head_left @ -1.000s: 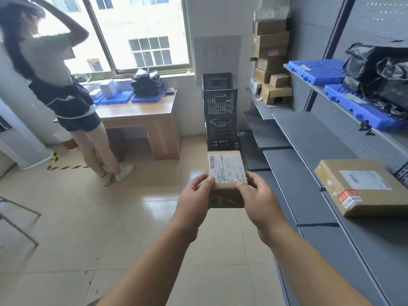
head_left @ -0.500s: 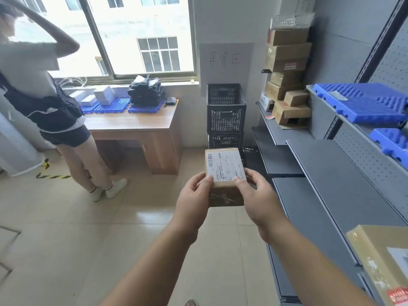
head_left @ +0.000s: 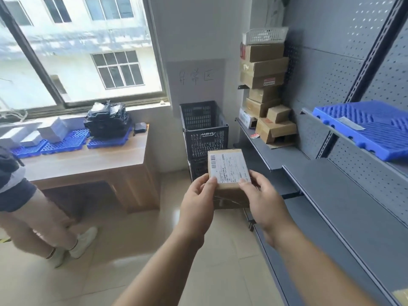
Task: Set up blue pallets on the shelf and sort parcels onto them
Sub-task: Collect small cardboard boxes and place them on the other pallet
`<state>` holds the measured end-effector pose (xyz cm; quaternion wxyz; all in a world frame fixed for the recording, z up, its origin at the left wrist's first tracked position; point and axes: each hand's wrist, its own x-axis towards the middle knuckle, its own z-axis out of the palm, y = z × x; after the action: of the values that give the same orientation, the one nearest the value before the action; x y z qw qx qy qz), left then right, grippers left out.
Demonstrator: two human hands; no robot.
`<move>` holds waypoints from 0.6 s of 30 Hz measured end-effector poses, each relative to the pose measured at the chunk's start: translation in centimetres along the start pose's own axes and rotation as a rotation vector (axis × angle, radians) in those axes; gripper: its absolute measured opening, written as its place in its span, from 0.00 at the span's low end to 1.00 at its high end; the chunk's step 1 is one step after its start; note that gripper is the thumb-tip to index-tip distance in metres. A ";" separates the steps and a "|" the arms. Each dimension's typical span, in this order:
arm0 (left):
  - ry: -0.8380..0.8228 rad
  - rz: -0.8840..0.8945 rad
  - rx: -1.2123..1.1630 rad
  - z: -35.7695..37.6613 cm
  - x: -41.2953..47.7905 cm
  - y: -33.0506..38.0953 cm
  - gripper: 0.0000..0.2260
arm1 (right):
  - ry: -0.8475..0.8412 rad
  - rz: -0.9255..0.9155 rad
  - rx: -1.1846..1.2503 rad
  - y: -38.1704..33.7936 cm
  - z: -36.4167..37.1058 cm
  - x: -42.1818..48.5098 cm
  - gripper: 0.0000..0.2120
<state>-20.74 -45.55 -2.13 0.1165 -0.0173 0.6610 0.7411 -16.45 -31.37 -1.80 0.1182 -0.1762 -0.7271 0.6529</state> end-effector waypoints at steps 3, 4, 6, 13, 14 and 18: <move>-0.032 -0.007 0.005 1.0 4.2 0.7 0.11 | 0.024 0.007 -0.011 -0.1 0.2 4.0 0.08; -0.036 -0.006 0.020 1.5 5.6 1.0 0.11 | 0.027 0.002 -0.013 -0.2 0.1 5.4 0.09; -0.040 0.001 0.040 2.5 8.5 1.5 0.10 | 0.033 -0.004 -0.005 -0.4 0.1 8.5 0.18; -0.023 0.050 0.128 7.9 18.5 3.8 0.12 | 0.057 -0.018 0.012 -1.6 -2.1 20.1 0.24; -0.032 0.062 0.142 8.7 19.7 4.2 0.12 | 0.057 -0.015 0.025 -1.7 -2.6 21.6 0.24; -0.045 0.085 0.163 11.8 24.2 5.3 0.15 | 0.033 -0.025 0.056 -2.3 -4.2 26.8 0.23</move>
<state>-43.79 -30.85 0.12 0.1008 0.0368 0.7166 0.6892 -39.44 -16.76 -0.61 0.1432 -0.1745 -0.7086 0.6686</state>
